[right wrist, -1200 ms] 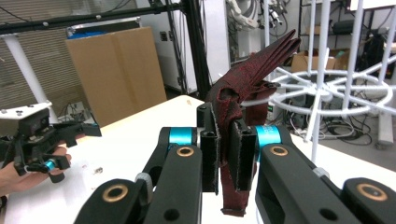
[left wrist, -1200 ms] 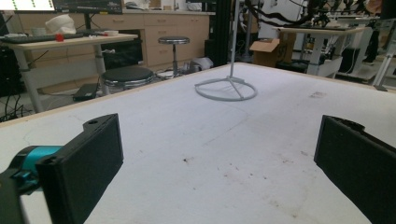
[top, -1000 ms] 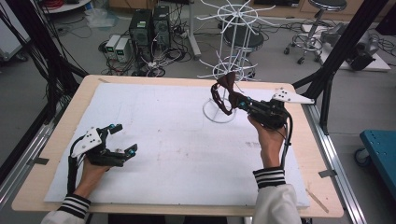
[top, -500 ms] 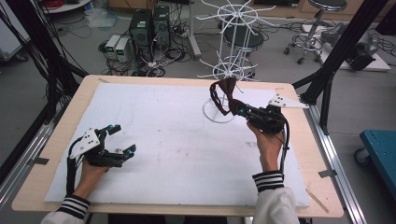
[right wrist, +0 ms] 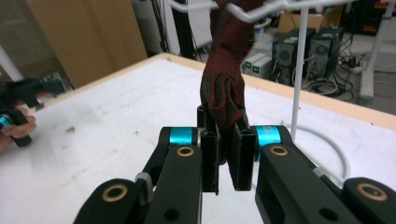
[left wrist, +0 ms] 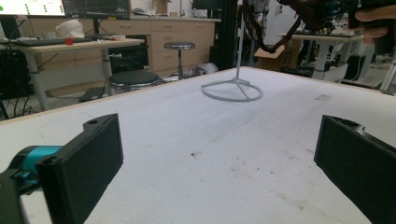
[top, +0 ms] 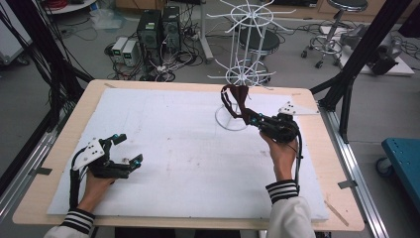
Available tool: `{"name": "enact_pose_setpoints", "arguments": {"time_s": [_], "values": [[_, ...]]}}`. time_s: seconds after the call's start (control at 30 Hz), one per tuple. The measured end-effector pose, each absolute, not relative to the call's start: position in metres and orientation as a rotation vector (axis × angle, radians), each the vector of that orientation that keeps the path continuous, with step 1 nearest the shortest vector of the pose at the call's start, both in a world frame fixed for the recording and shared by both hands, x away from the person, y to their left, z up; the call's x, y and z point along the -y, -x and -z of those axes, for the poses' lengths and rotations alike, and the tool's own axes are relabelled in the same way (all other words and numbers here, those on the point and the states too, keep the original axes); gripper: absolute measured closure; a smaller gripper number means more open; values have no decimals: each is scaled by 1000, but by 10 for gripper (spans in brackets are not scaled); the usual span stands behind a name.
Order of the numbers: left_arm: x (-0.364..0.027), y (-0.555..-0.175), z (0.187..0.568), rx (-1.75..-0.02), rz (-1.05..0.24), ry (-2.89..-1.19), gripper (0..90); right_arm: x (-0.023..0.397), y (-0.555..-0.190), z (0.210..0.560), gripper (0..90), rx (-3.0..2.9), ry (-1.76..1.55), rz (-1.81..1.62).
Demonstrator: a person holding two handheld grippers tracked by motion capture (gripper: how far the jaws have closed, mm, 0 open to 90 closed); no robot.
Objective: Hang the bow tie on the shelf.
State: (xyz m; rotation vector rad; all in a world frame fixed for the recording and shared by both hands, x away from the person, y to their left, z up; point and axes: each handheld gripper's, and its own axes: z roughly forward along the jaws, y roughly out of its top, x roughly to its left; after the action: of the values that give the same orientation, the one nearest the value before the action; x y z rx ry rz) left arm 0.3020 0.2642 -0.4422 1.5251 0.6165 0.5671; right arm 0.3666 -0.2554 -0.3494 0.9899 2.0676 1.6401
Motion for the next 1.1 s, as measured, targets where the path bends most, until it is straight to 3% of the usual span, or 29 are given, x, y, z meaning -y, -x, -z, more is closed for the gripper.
{"name": "enact_pose_setpoints", "arguments": {"time_s": [0.23, 0.3, 0.37, 0.43, 0.47, 0.57, 0.6, 1.1], "values": [[-266, -301, 444, -623, -564, -1516, 17, 252, -370, 352, 835, -2081, -978, -1623], [-266, -300, 444, -622, -569, -1516, 17, 252, -370, 352, 773, -2082, -982, -1610], [-267, -300, 444, -622, -571, -1516, 17, 251, -370, 352, 562, -2080, -992, -1595], [-267, -300, 444, -622, -571, -1516, 17, 249, -370, 353, 223, -2042, -1036, -1557], [-267, -300, 444, -622, -571, -1513, 17, 247, -370, 354, 105, -2038, -1078, -1511], [-267, -300, 443, -630, -574, -1504, 17, 244, -365, 355, 80, -2028, -1061, -1429], [-268, -300, 443, -630, -575, -1502, 17, 245, -361, 356, 14, -1999, -1036, -1457], [-270, -297, 444, -642, -592, -1496, 17, 266, -314, 353, 8, -1849, -826, -1643]]}}
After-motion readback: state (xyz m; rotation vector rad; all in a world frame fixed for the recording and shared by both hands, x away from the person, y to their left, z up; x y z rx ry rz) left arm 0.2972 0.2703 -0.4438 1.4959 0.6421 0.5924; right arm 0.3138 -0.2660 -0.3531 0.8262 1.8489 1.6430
